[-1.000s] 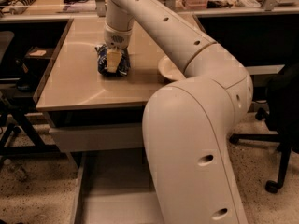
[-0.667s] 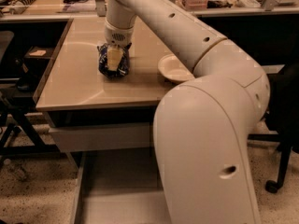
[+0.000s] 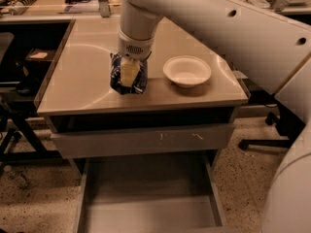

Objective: Place blue chip bag into middle drawer

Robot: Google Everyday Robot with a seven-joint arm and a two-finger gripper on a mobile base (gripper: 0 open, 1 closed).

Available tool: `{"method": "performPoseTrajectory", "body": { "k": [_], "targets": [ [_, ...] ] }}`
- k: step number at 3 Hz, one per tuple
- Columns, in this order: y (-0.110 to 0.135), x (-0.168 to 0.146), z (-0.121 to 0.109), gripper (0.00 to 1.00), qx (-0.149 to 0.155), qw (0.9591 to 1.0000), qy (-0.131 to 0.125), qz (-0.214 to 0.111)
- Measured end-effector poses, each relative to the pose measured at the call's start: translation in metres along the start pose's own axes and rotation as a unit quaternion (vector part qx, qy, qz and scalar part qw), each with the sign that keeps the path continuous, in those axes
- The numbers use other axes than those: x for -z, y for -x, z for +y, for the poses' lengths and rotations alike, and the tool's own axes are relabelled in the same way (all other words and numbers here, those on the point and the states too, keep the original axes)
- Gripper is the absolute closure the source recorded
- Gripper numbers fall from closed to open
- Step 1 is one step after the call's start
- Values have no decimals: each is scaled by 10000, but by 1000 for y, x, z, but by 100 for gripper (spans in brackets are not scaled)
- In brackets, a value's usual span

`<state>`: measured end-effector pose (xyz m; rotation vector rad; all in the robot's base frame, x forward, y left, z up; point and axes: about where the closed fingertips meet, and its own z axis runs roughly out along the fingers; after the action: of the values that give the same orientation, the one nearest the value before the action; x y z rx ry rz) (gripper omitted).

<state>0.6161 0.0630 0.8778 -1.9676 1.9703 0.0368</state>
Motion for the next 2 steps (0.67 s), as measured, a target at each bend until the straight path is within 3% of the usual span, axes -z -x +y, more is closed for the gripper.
{"method": "performPoseTrajectory", "body": {
  "k": [1,2],
  "targets": [
    [0,0,0,100,-1,10000,2,1],
    [-7,4,30,100,-165,9995,240,90]
  ]
}}
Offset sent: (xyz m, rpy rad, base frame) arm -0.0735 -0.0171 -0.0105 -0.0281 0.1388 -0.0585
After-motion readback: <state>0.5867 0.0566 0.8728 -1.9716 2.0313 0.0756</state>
